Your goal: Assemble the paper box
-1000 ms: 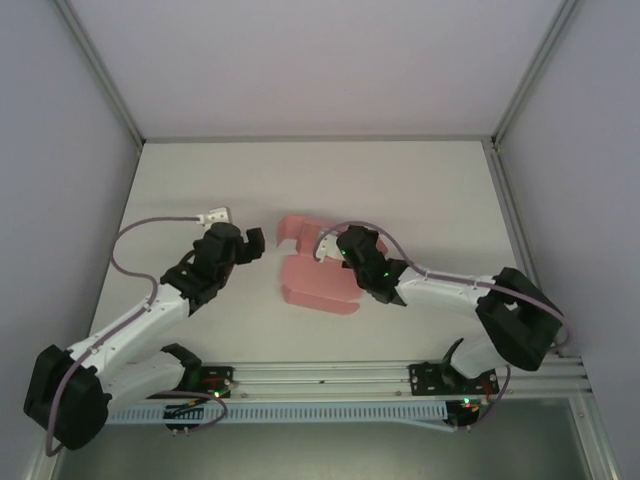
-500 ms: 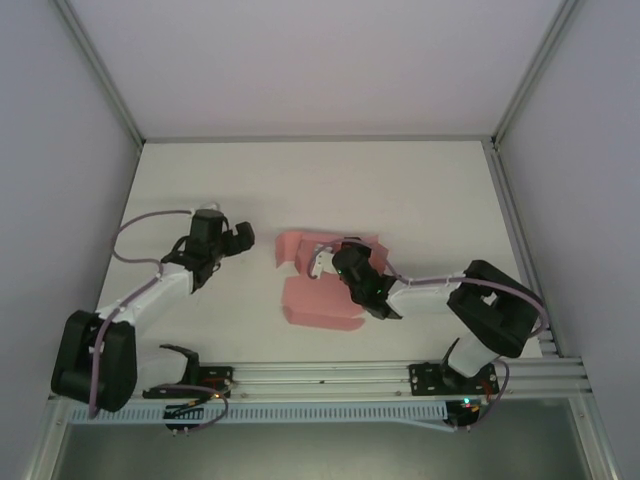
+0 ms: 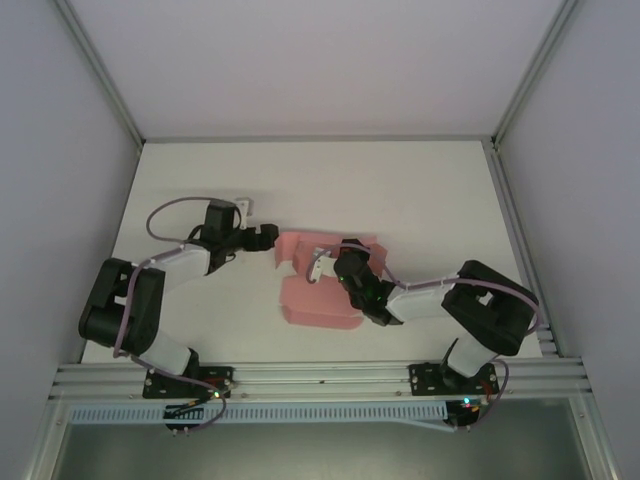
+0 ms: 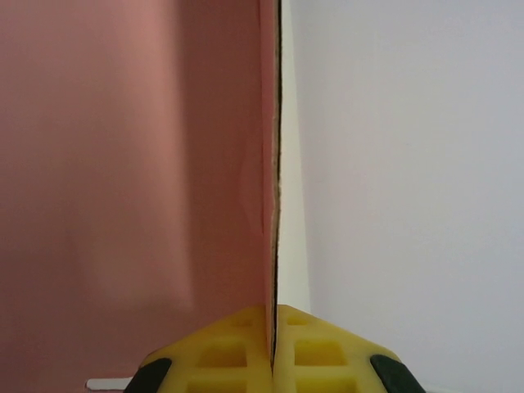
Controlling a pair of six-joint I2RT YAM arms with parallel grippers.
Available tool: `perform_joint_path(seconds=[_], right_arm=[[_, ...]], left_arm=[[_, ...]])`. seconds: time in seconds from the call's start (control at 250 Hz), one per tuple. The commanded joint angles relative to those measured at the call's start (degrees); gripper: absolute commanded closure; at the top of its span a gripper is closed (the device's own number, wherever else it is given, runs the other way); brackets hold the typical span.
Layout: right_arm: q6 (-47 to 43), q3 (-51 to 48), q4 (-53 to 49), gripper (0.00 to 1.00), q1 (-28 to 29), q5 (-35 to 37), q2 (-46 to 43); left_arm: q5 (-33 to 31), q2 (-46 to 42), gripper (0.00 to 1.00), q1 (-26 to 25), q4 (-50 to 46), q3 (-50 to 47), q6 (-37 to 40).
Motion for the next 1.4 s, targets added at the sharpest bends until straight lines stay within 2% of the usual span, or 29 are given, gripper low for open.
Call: perform_joint_path(seconds=[0.0,0.064,0.315,0.403,0.511,0.727,0.886,1.146,1.394], right_arm=[[0.17,0.26,1.43,1.00,0.51,0.32,-2.07],[0.25,0.39,1.12,1.00,0.51,0.31,-2.66],[0.02,0.21,-2.79,1.00,0.51,0.66,-4.27],[-0.12,0.31,-5.21,1.00,0.69,0.96,-4.67],[0.25,-0.67,-5.57,1.00,0.86,0.86,-5.94],[0.28,-1.45,-7.57,1.00,1.45,0.04,-6.41],[0.33,-2.40,-7.18,1.00,2.76,0.08,-5.54],[2.09,-3.84,-8.30,1.00,4.95,1.53,-6.00],[3.07,-4.80,-9.08,1.00,6.90,4.09,-5.84]], left_arm=[[9.87,-0.84,0.09,-1.31,6.52,-1.08,6.32],[11.03,-2.16,0.10,-1.99,8.28,-2.90,7.17],[11.11,-5.23,0.23,-6.17,10.79,-7.75,9.76],[10.64,-6.49,0.24,-8.33,13.43,-10.29,10.57],[7.10,-6.97,0.24,-9.56,14.91,-12.08,10.44],[5.65,-6.25,0.25,-13.83,19.11,-13.49,12.78],[4.92,-5.44,0.33,-14.25,22.96,-13.66,13.08],[-1.02,-3.75,0.31,-17.05,23.34,-13.78,14.07],[-8.59,-2.04,0.30,-19.90,29.73,-16.31,12.61]])
